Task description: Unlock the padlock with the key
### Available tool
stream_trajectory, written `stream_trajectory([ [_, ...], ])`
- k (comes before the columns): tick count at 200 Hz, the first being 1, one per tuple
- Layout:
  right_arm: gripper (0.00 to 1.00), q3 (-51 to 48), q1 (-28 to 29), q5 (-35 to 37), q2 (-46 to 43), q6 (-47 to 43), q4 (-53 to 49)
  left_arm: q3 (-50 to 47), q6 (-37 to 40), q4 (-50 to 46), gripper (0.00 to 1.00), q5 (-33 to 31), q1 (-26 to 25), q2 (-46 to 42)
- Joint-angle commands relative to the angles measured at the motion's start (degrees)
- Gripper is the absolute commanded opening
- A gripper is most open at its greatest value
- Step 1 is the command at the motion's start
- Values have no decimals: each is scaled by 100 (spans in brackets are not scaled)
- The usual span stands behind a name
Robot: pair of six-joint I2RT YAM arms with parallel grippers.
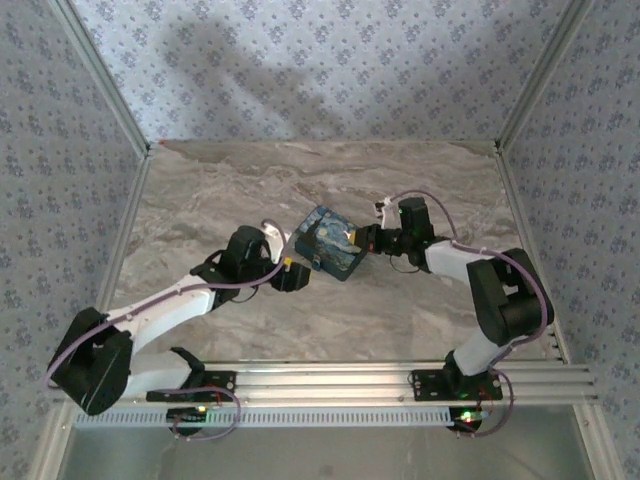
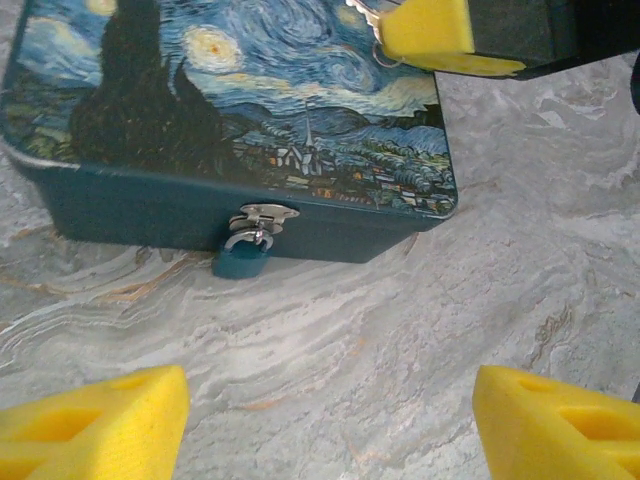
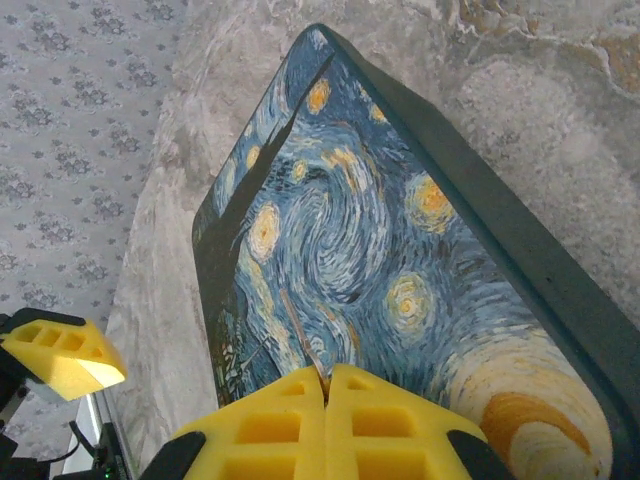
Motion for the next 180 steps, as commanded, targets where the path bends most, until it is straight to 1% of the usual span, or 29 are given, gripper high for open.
stream_trajectory([
  [1, 0, 210, -11, 64, 217, -296, -213, -72, -46, 547, 74, 226, -1, 188],
  [39, 0, 463, 55, 182, 522, -599, -740, -99, 102, 787, 72, 185, 6, 481],
  [58, 0, 501, 113, 173, 578, -617, -774, -93, 163, 893, 69, 141, 0, 667],
  [134, 0, 534, 304, 368, 511, -714, -1002, -107, 263, 1630, 65, -61, -2, 1404],
  [180, 0, 555, 315, 402, 519, -751, -1029, -77, 293, 2167, 66, -300, 3, 2008],
])
